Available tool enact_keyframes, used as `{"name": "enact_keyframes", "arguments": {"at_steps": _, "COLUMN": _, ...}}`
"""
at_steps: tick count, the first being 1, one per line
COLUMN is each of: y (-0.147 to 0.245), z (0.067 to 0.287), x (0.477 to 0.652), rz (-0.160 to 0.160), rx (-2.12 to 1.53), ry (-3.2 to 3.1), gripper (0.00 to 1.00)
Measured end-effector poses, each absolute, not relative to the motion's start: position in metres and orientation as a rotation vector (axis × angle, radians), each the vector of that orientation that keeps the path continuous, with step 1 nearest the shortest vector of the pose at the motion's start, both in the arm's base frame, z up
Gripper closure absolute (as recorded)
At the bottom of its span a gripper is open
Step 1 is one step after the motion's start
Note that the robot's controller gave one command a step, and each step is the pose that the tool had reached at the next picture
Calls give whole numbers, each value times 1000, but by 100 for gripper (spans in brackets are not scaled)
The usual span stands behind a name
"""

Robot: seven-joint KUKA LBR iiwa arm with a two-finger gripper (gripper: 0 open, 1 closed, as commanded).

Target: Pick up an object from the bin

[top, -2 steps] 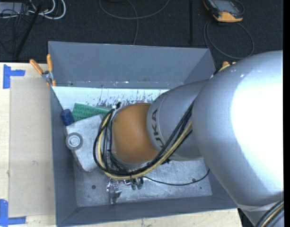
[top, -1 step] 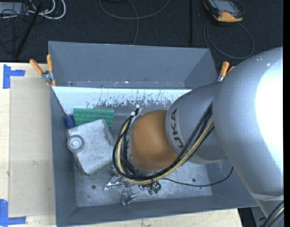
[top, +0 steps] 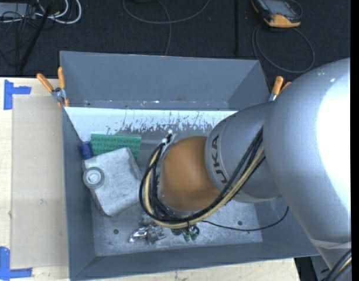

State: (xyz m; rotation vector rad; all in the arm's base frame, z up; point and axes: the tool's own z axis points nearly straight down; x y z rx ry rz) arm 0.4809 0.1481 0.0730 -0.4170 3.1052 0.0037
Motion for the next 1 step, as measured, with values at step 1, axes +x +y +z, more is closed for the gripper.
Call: {"name": "enact_keyframes", "arguments": {"at_steps": 1, "y": 160, "z": 234, "x": 481, "rz": 3, "rx": -403, "ry": 3107, "gripper": 100}}
